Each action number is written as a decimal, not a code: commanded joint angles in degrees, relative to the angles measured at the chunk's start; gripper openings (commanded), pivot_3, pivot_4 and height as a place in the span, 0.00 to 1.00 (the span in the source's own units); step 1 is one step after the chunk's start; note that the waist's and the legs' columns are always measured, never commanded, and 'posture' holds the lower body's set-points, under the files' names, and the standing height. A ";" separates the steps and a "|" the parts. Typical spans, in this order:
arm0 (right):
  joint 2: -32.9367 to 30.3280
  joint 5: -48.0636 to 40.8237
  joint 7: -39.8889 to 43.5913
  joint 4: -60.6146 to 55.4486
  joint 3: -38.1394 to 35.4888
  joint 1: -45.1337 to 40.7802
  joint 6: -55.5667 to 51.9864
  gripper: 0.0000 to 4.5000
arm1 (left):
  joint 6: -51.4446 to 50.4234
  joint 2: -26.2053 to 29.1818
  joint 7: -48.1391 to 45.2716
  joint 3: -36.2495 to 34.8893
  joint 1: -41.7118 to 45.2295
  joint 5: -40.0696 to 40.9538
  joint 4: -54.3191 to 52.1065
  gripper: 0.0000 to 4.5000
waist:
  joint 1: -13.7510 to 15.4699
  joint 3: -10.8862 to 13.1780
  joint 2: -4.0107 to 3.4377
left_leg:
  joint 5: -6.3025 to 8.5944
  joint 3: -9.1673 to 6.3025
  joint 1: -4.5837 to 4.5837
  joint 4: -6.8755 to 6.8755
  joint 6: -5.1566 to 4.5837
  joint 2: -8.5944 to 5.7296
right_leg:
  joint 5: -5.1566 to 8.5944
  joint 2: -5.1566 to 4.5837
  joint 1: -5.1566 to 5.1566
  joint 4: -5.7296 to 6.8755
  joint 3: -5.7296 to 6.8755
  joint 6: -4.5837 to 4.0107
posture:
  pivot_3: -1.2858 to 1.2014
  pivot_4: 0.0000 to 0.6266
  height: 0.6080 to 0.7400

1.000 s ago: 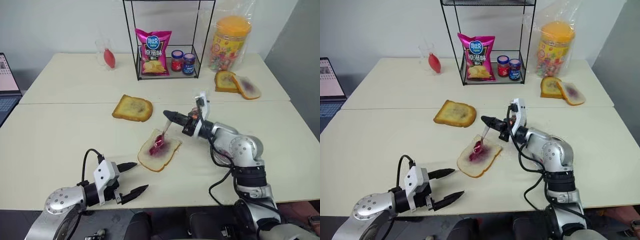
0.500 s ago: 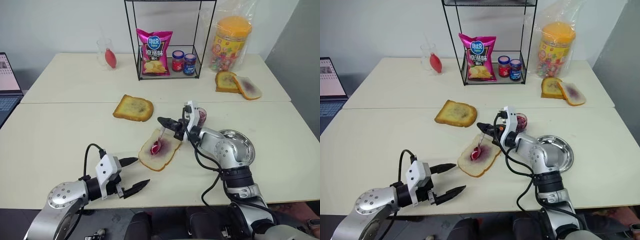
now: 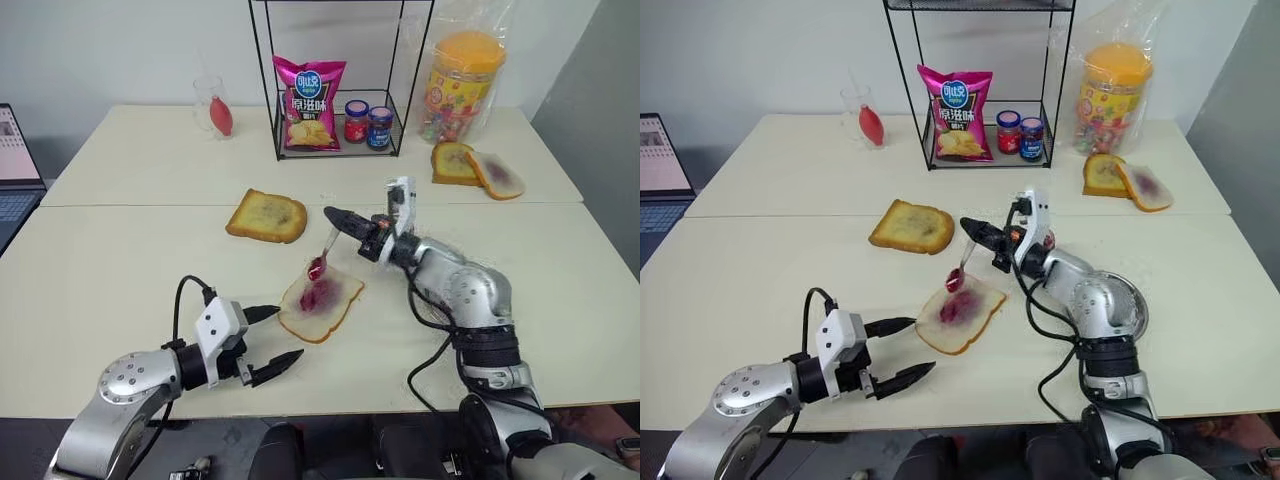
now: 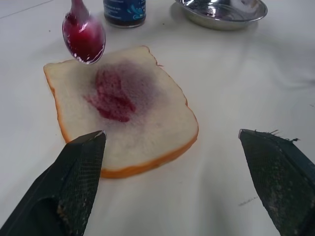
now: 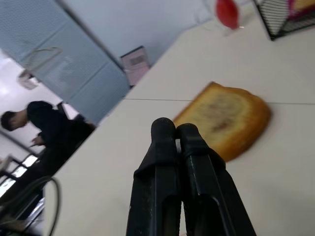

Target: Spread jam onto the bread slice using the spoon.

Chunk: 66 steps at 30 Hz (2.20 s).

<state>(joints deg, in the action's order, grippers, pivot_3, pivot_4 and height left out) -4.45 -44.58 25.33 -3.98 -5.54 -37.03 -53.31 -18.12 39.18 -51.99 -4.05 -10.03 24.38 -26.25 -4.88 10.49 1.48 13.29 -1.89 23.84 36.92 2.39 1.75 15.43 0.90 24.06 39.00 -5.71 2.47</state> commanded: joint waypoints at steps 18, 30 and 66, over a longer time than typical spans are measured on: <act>-24.84 -34.15 -28.88 -26.86 -31.79 29.64 -3.34 0.01 | -1.62 -5.49 -12.34 20.80 38.03 -5.04 13.16 1.00 | 1.10 -0.03 0.01 | 0.00 0.04 0.04 0.05 -0.01 -0.13 | 0.07 0.02 -0.08 -0.05 -0.11 0.14 | 0.52 0.24 1.00; -18.53 -22.92 -25.74 -14.47 -29.82 34.10 10.22 0.01 | -1.64 -14.39 -6.94 24.56 42.94 -10.80 17.73 1.00 | 0.69 -0.07 -0.09 | -0.02 0.14 -0.05 0.06 -0.04 -0.11 | 0.03 0.05 -0.09 0.01 -0.23 0.20 | 0.52 0.24 1.00; -24.79 -13.50 -11.96 2.49 -29.08 30.38 13.38 1.00 | -4.77 -13.23 -3.23 19.41 40.08 -9.82 14.16 1.00 | 0.91 -0.07 -0.13 | -0.02 0.16 -0.72 0.03 -0.04 -0.12 | 0.05 0.04 -0.77 -0.06 -0.25 0.20 | 0.52 0.24 1.00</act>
<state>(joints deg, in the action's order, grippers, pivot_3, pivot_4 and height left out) -26.96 -59.08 12.33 -1.31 -32.49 -5.96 -40.85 -23.54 25.60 -56.02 18.78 29.03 13.33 -11.33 -3.97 10.42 1.35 13.27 -1.72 23.12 36.96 2.34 1.63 15.48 0.94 23.29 38.94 -5.96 2.67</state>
